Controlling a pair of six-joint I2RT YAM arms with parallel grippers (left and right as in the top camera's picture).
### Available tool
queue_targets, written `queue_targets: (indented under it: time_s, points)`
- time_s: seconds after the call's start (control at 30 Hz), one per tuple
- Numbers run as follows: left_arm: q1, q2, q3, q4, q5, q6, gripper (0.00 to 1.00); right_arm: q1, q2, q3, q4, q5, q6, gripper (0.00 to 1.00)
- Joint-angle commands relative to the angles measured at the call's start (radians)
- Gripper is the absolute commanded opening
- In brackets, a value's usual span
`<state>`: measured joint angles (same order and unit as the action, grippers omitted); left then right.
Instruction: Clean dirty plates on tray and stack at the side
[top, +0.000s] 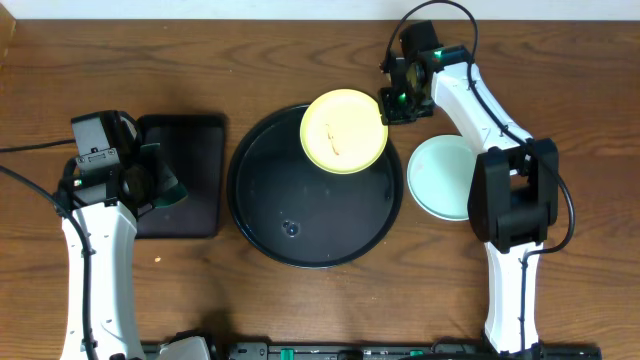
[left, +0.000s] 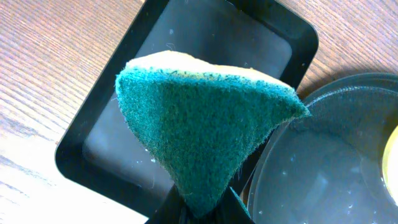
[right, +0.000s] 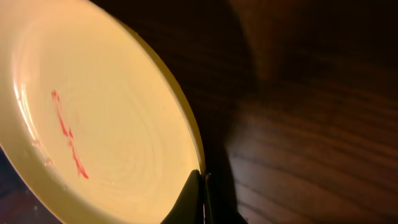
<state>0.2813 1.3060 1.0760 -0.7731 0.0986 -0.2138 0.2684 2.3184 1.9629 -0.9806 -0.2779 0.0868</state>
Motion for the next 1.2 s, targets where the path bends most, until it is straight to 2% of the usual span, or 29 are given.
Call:
queue_targets:
  time_s: [0.0,0.07,0.27,0.5,0.7,0.93,0.97,1.07,1.17]
  points:
    - [0.003,0.002,0.014,0.000,-0.001,-0.013,0.08,0.031,-0.058,0.021,-0.037,-0.040,-0.006,0.01]
    - [-0.002,0.002,0.014,-0.005,0.008,-0.013,0.08,0.048,-0.080,0.021,-0.066,-0.066,0.000,0.01]
    - [-0.078,0.002,0.014,-0.006,0.048,-0.023,0.07,0.130,-0.091,0.007,-0.194,-0.068,0.163,0.01]
    - [-0.181,0.002,0.014,0.011,0.003,-0.108,0.08,0.214,-0.091,-0.119,-0.108,-0.063,0.285,0.01]
    - [-0.257,0.006,0.014,0.014,-0.046,-0.110,0.08,0.223,-0.092,-0.168,-0.057,-0.064,0.293,0.01]
    - [-0.289,0.039,0.014,0.035,-0.047,-0.110,0.08,0.203,-0.146,-0.100,-0.065,-0.032,0.242,0.01]
    - [-0.293,0.043,0.014,0.034,-0.047,-0.110,0.08,0.196,-0.160,-0.096,-0.068,-0.005,0.258,0.03]
    - [-0.305,0.048,0.014,0.034,-0.047,-0.110,0.08,0.169,-0.187,-0.096,-0.088,0.097,0.347,0.18]
    - [-0.321,0.048,0.014,0.050,-0.047,-0.109,0.08,0.142,-0.178,-0.105,-0.086,0.106,0.352,0.21]
